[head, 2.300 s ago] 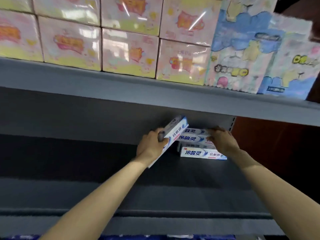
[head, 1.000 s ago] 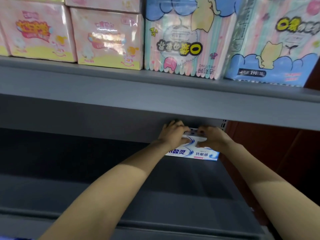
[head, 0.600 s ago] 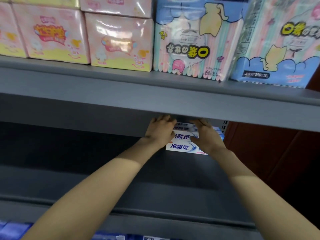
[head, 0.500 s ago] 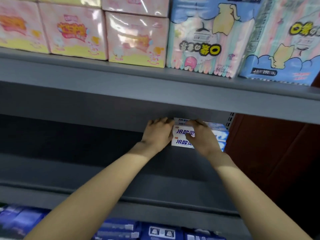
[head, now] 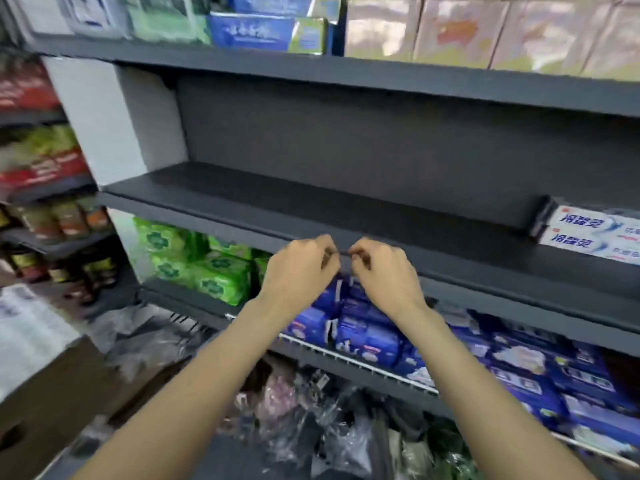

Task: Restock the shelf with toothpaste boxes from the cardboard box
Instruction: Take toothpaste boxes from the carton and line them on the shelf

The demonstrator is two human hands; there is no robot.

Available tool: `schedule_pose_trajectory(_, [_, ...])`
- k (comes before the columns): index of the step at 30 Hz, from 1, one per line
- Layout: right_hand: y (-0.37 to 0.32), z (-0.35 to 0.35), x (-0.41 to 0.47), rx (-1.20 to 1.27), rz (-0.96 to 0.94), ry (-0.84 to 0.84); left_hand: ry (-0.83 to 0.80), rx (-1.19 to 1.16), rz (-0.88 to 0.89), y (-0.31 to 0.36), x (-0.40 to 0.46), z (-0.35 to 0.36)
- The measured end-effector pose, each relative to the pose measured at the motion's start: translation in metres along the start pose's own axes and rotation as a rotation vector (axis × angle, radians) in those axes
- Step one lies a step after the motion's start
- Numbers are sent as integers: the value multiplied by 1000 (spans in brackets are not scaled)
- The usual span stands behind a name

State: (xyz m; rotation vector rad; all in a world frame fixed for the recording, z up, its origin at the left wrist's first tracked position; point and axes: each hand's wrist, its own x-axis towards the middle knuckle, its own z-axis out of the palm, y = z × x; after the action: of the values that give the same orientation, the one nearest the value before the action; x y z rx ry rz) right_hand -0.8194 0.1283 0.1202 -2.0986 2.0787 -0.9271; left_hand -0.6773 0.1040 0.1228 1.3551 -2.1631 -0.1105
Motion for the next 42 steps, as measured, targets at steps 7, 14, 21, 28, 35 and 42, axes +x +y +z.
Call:
schedule_pose_trajectory(7, [-187,127,-30,60,-48,-211,-8,-39,-306,-181,-106,-93])
schedule_pose_trajectory(14, [-327,264,-27,117,-253,-442,-33,63,-578,-361,-166,-137])
schedule_pose_trajectory(21, [-434,381,-5,166,-299,-636,-236,236,-657,-522,-180,-169])
schedule_pose_trajectory(28, [-507,462,13,149,-255,-810,-445,482,-594,-651,-196,-207])
schedule_pose_trajectory(35, [-559,523,26,4,-147,-875,-831,399,-367,-752,-208,-225])
schedule_pose_trajectory(42, [-590,550,29,-138,53,-731,-669,333,-61,-780,-221,-238])
